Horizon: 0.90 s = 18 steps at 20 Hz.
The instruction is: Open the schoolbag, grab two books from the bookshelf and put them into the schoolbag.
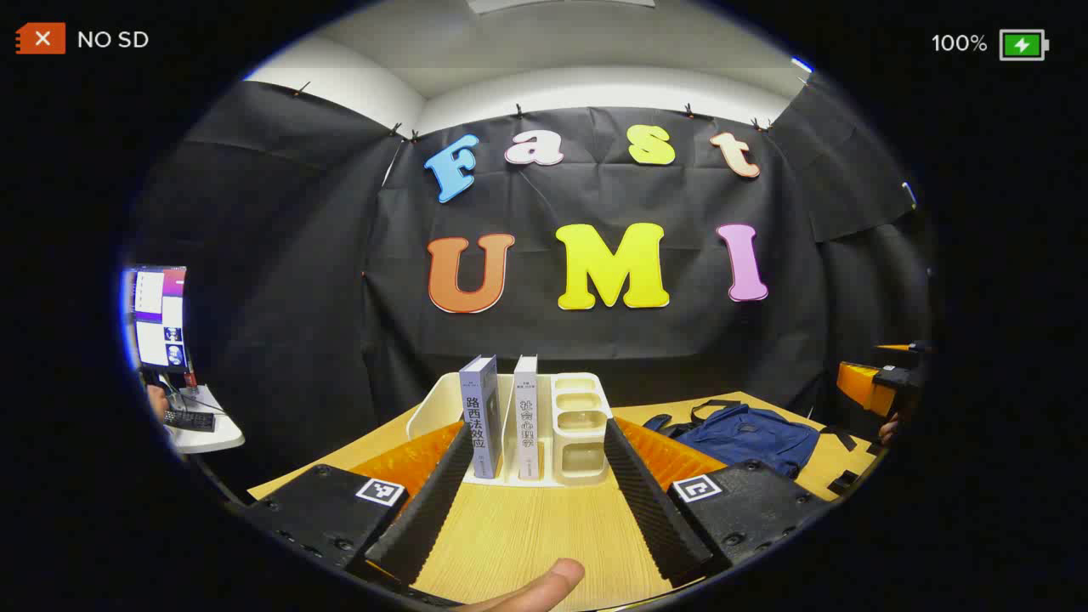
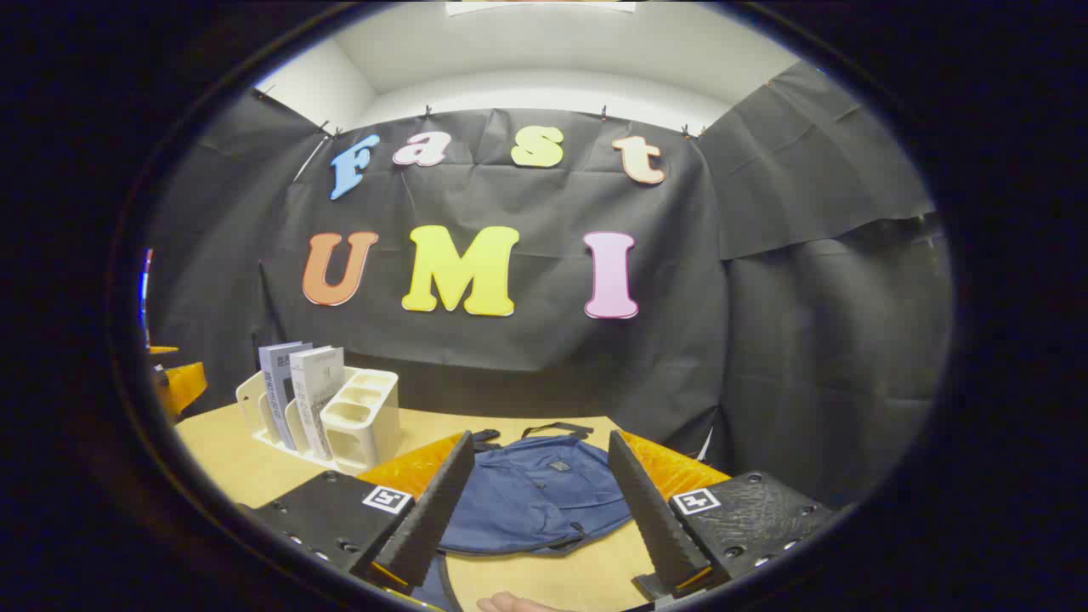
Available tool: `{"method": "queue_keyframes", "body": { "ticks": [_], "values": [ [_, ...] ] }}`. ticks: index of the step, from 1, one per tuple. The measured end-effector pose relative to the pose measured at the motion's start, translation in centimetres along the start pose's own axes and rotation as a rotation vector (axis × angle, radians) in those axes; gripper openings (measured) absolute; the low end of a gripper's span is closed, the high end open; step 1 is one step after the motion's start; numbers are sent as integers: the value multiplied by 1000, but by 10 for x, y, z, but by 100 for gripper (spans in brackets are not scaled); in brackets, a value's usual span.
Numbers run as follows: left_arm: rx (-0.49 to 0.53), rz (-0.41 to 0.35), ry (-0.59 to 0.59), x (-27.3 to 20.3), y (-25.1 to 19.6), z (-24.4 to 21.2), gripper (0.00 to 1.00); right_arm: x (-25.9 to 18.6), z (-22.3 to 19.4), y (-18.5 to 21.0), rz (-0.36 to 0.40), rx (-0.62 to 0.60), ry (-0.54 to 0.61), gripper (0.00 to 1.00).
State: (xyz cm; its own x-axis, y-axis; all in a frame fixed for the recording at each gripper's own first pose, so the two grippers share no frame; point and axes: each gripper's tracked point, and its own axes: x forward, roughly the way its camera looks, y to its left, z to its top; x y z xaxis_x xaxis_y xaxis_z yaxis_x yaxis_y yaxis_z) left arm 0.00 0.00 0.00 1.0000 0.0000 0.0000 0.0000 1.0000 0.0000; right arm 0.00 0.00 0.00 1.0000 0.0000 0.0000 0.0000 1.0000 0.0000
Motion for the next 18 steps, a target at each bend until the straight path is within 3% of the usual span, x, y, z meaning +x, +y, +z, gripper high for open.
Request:
{"method": "queue_keyframes", "body": {
  "ticks": [3, 11, 18],
  "values": [
    [5, -26, 21, 1, -3, -5, 98, -2, -1, -2, -24, -28, 4, 95],
    [19, 45, 25, 7, 30, -5, 98, 0, -4, 3, -50, -108, 30, 95],
    [12, 63, 51, 12, 41, -12, 100, 8, -18, 15, -39, -175, 55, 95]
  ]
}}
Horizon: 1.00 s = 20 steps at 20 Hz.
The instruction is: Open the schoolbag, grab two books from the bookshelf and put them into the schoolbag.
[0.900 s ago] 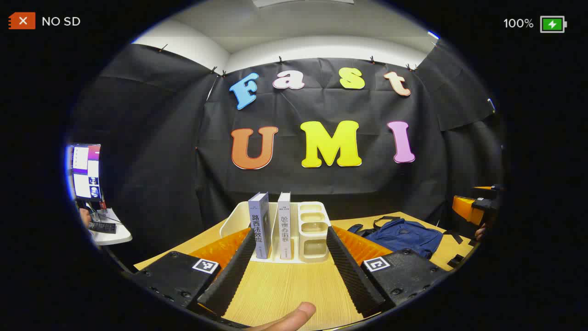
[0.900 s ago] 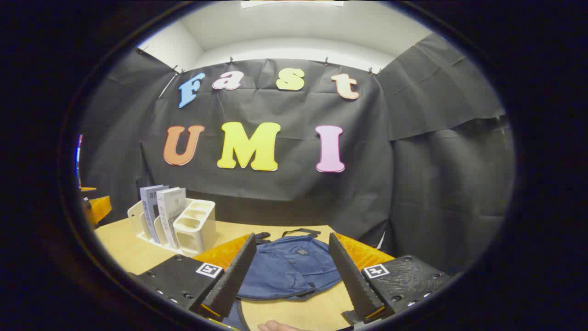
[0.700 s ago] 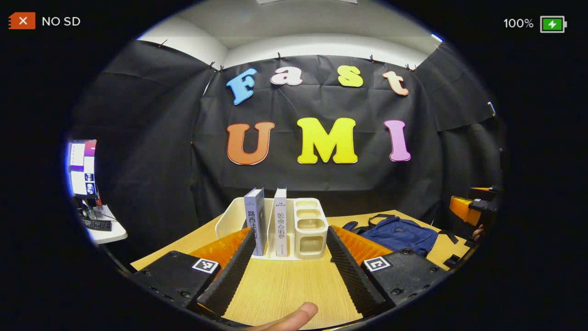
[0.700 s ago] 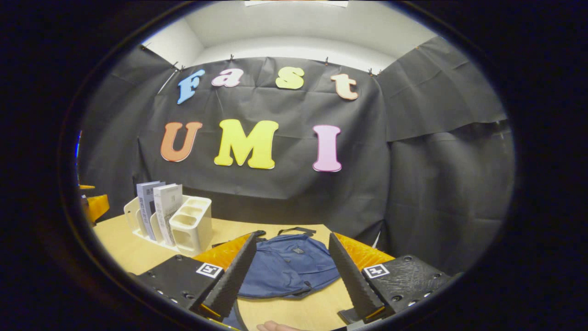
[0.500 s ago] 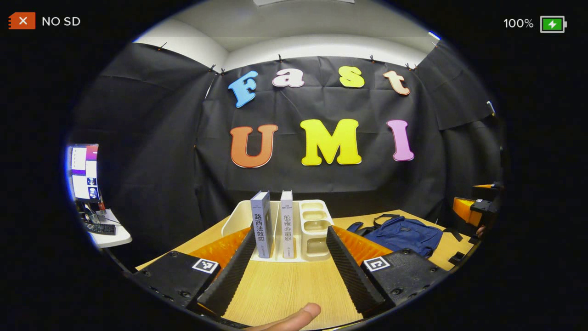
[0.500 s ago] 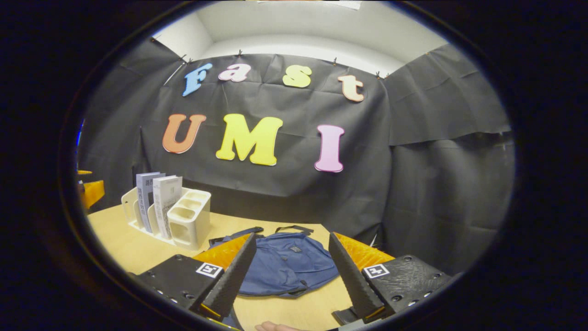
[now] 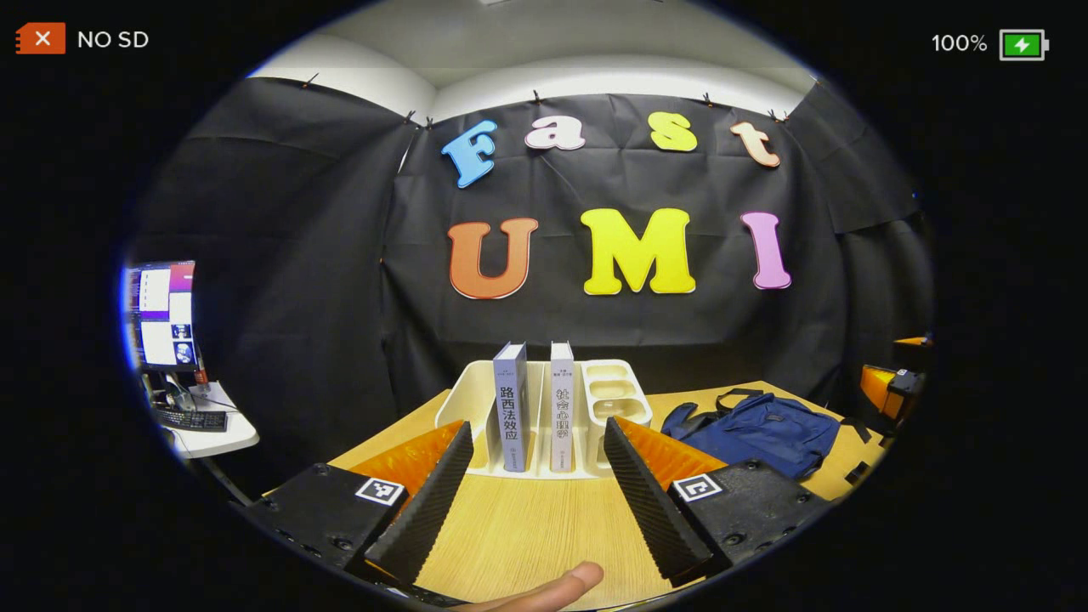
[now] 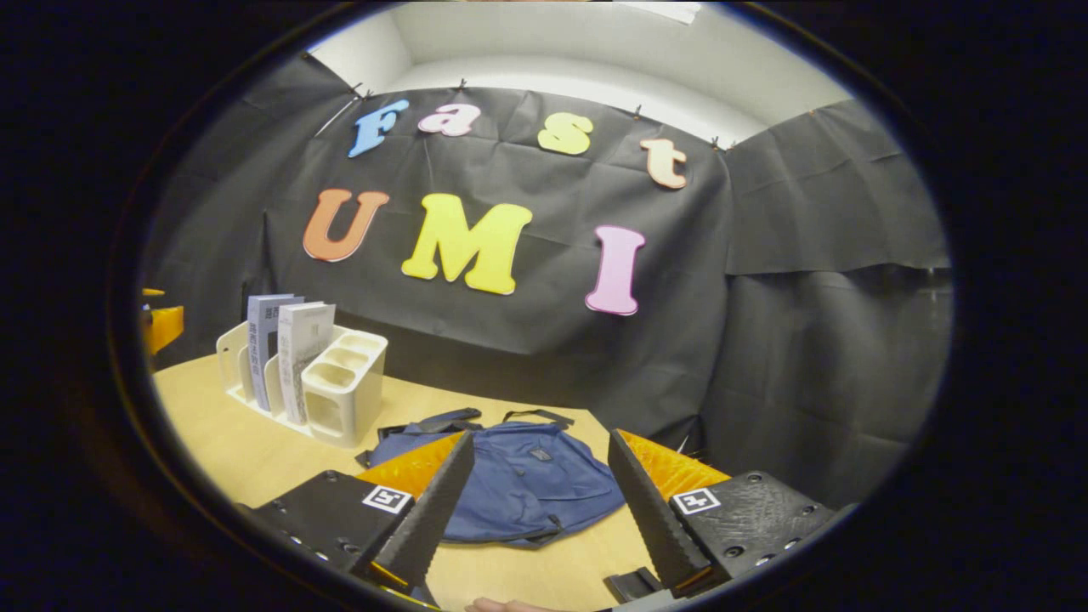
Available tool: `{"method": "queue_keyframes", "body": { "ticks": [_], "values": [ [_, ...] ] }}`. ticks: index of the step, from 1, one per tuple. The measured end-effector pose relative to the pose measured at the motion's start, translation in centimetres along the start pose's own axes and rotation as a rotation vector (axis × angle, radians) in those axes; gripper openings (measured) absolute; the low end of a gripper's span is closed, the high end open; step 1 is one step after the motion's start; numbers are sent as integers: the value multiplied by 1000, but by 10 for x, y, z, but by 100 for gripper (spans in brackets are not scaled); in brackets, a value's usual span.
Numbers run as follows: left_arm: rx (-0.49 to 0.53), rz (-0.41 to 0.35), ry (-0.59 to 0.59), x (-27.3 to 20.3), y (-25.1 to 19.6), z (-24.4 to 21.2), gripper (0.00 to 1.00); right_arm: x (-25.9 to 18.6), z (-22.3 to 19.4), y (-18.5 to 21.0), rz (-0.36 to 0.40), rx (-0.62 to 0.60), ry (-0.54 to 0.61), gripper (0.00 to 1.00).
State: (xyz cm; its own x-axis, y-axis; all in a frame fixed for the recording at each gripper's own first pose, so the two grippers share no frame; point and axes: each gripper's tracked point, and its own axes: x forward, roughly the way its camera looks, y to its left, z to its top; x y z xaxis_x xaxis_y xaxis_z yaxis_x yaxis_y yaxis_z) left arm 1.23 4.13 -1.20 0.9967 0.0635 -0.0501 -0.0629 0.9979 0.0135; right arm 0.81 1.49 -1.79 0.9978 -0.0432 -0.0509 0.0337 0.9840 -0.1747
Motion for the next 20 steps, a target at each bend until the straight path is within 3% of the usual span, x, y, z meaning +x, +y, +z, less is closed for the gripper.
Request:
{"method": "queue_keyframes", "body": {
  "ticks": [5, 9, 12, 16, 20],
  "values": [
    [31, 12, -5, -1, 2, 0, 99, 16, -20, 37, 49, -125, 47, 95],
    [47, 26, -14, -3, 3, 3, 99, 34, -52, 90, 188, -146, 129, 99],
    [50, 30, -18, -2, 6, 4, 99, 57, -77, 114, 189, -279, 169, 95],
    [55, 41, -14, 0, 9, 3, 98, 71, -117, 163, 262, -424, 249, 96],
    [49, 53, -4, 1, 16, 0, 98, 85, -155, 180, 264, -599, 356, 99]
  ]
}}
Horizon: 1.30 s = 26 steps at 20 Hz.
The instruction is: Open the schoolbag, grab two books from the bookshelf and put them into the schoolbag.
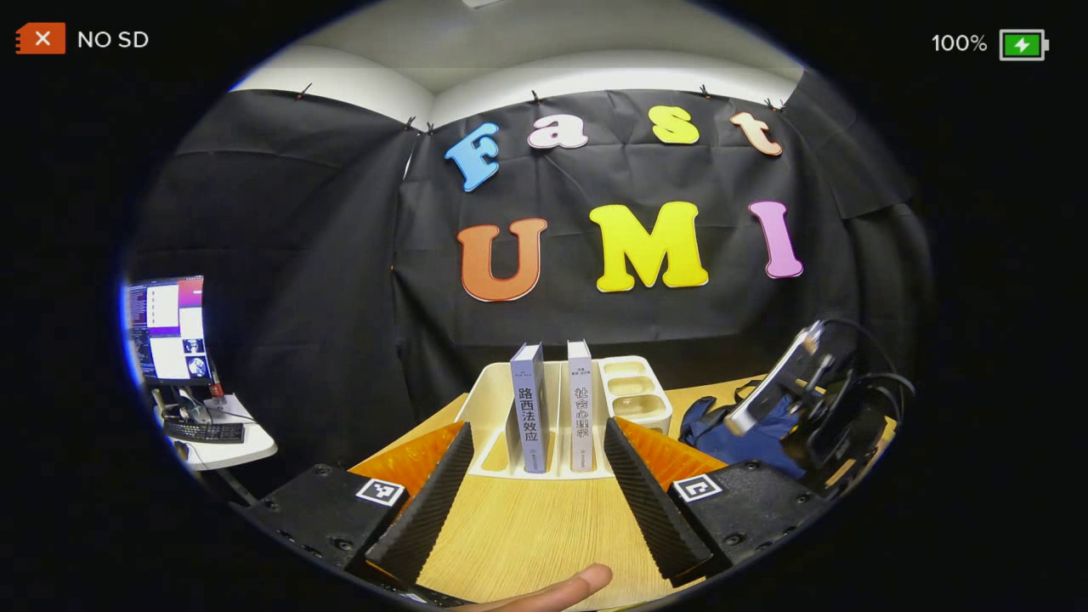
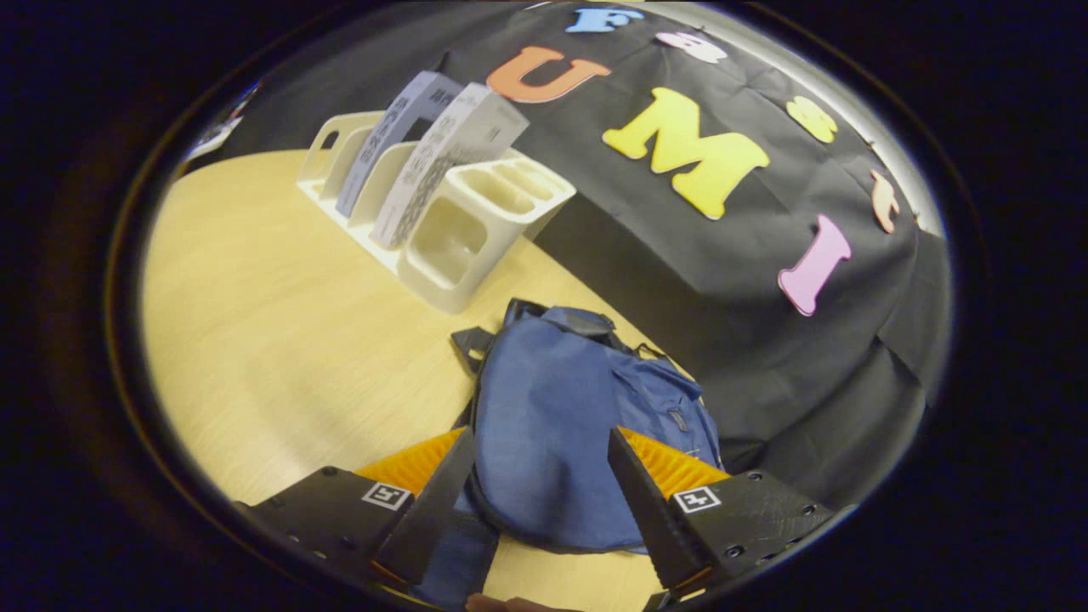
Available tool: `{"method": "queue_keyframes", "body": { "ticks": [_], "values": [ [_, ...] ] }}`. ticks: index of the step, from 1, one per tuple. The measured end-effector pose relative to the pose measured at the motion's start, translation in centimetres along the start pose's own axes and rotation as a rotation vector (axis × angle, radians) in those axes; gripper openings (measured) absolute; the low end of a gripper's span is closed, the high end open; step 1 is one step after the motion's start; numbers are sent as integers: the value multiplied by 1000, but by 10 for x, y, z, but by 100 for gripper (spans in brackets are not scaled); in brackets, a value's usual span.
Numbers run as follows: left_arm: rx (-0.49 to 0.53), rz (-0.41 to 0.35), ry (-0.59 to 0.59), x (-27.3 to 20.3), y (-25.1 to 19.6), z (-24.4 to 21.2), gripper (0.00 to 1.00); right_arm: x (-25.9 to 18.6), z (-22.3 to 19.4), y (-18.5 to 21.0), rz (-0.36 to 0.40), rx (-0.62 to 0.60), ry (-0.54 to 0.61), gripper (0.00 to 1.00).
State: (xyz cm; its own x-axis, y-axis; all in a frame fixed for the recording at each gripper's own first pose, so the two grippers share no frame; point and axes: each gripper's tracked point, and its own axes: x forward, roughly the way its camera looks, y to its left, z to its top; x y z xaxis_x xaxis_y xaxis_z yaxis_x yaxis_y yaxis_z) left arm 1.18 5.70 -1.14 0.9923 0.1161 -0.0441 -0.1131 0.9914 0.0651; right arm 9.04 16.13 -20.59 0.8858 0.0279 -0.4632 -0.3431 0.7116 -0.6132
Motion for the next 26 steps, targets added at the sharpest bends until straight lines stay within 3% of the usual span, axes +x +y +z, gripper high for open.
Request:
{"method": "queue_keyframes", "body": {
  "ticks": [5, 10, 12, 15, 16, 18, 19, 20, 21, 22, 24, 26],
  "values": [
    [-3, 11, 0, 0, 6, 0, 98, 27, -6, -6, -84, -115, 76, 94],
    [-13, 22, 3, -1, 12, 1, 99, 16, 8, -19, -124, -100, 74, 92],
    [-23, 22, 1, -1, 14, 1, 98, 4, 20, -35, -163, -94, 43, 86],
    [-31, 28, -5, -4, 17, 3, 98, 9, 31, -47, -213, -88, 37, 86],
    [-31, 29, -7, -4, 16, 5, 98, 17, 29, -48, -222, -81, 57, 76],
    [-32, 29, -8, -3, 15, 4, 98, 36, 27, -48, -229, -83, 78, 70],
    [-35, 27, -10, -3, 14, 4, 98, 44, 26, -51, -236, -79, 89, 61],
    [-37, 23, -13, -2, 12, 5, 99, 48, 25, -55, -235, -65, 94, 45],
    [-35, 15, -13, -1, 7, 4, 99, 53, 24, -58, -218, -34, 98, 52],
    [-30, 7, -8, 0, 3, 2, 99, 54, 25, -59, -179, 10, 100, 34],
    [-14, 3, -6, 4, -3, 0, 98, 54, 33, -73, -140, 72, 66, 15],
    [-13, 15, 8, 6, -2, -6, 98, 49, 45, -99, -144, 100, 37, 11]
  ]
}}
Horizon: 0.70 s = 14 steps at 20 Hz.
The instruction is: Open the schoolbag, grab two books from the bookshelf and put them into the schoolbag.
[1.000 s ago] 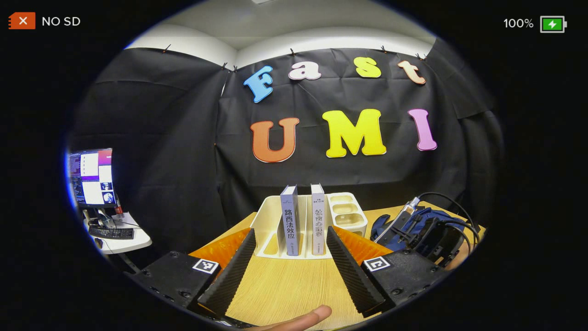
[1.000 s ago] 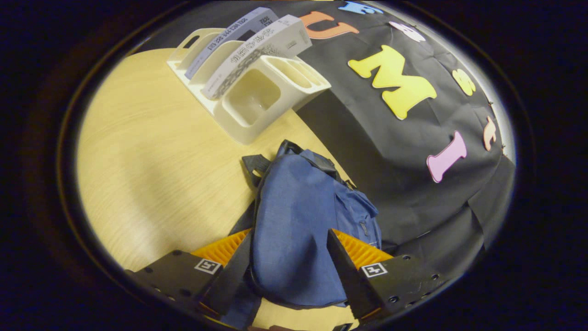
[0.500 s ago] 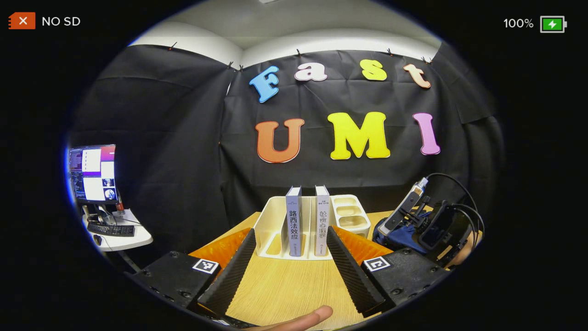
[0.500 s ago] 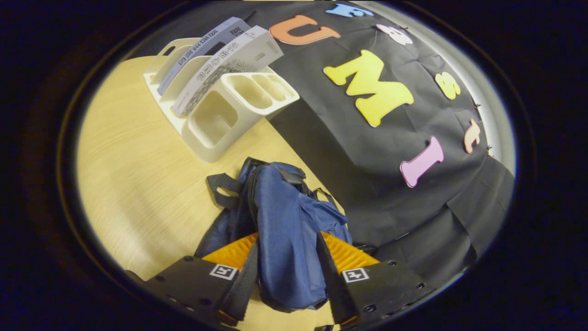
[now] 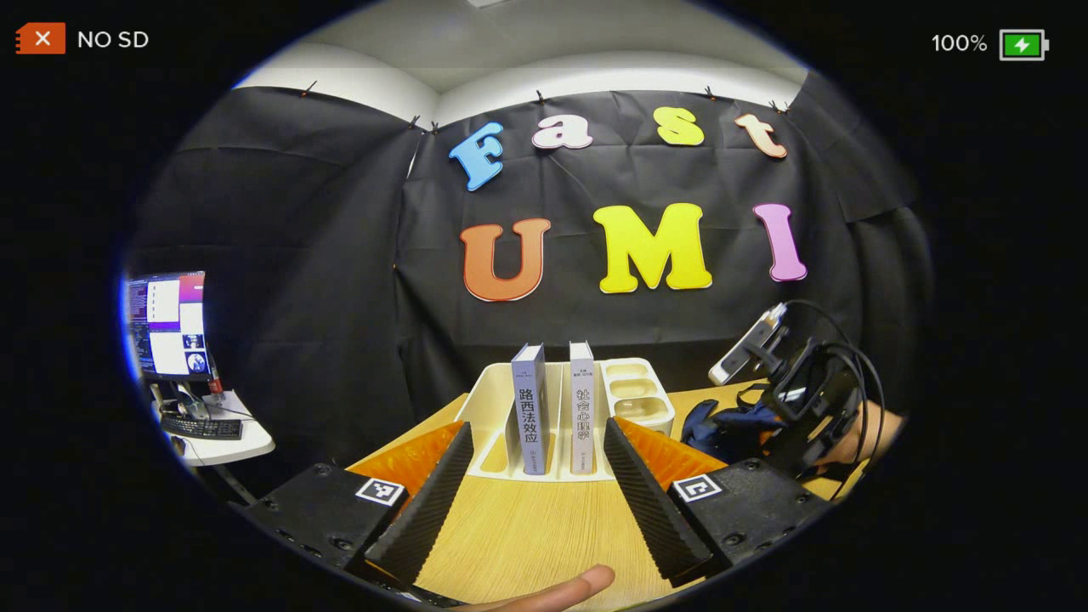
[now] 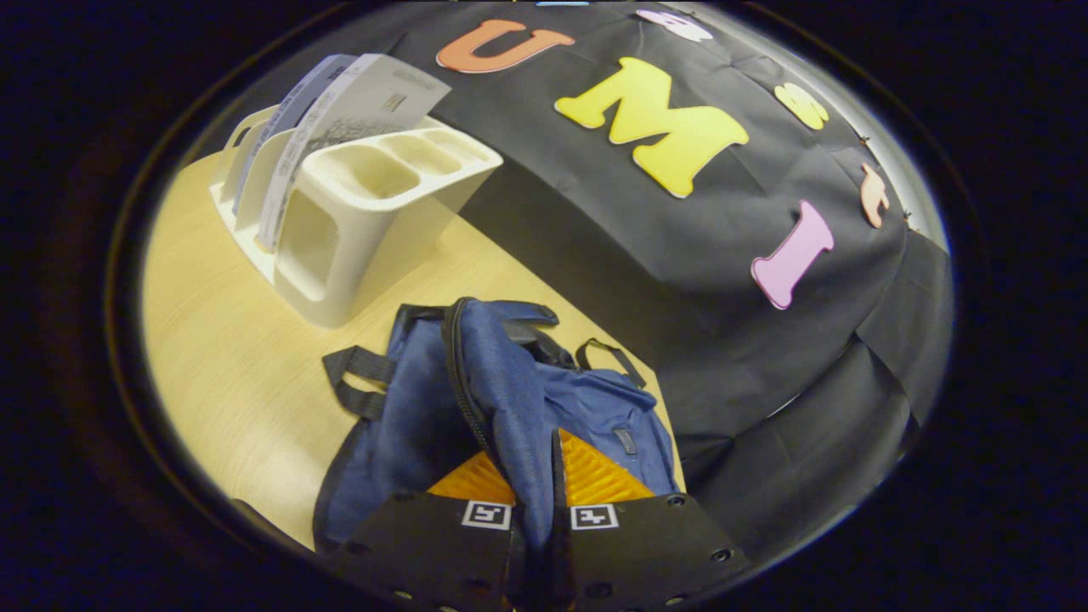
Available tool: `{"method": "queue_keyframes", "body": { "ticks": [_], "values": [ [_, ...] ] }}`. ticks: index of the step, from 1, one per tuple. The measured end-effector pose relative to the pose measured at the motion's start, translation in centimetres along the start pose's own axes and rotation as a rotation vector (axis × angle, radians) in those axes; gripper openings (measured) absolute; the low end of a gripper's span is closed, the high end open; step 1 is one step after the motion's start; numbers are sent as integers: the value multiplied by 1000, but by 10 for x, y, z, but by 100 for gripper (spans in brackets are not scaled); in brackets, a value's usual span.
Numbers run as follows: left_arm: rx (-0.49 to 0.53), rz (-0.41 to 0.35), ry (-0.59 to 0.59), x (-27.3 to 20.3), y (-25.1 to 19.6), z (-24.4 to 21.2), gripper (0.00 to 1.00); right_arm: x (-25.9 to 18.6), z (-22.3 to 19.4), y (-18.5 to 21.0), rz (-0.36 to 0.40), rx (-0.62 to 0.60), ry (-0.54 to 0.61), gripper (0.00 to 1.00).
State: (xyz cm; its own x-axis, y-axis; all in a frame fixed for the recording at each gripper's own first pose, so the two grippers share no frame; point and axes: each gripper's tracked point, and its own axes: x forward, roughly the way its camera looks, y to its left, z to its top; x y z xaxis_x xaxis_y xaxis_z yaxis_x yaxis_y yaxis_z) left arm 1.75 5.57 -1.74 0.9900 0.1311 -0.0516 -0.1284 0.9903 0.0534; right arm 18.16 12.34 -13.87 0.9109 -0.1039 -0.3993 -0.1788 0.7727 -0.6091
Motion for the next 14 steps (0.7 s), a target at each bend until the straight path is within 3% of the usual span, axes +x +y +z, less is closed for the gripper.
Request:
{"method": "queue_keyframes", "body": {
  "ticks": [5, 9, 14],
  "values": [
    [-97, -46, 56, 12, -11, -14, 99, -5, 22, -55, 51, 111, -63, 11],
    [-162, -84, 129, 39, -19, -18, 99, -1, 32, -90, 136, 227, -92, 11],
    [-111, -75, 158, 97, -25, 9, 98, 4, 36, -136, 209, 412, -155, 8]
  ]
}}
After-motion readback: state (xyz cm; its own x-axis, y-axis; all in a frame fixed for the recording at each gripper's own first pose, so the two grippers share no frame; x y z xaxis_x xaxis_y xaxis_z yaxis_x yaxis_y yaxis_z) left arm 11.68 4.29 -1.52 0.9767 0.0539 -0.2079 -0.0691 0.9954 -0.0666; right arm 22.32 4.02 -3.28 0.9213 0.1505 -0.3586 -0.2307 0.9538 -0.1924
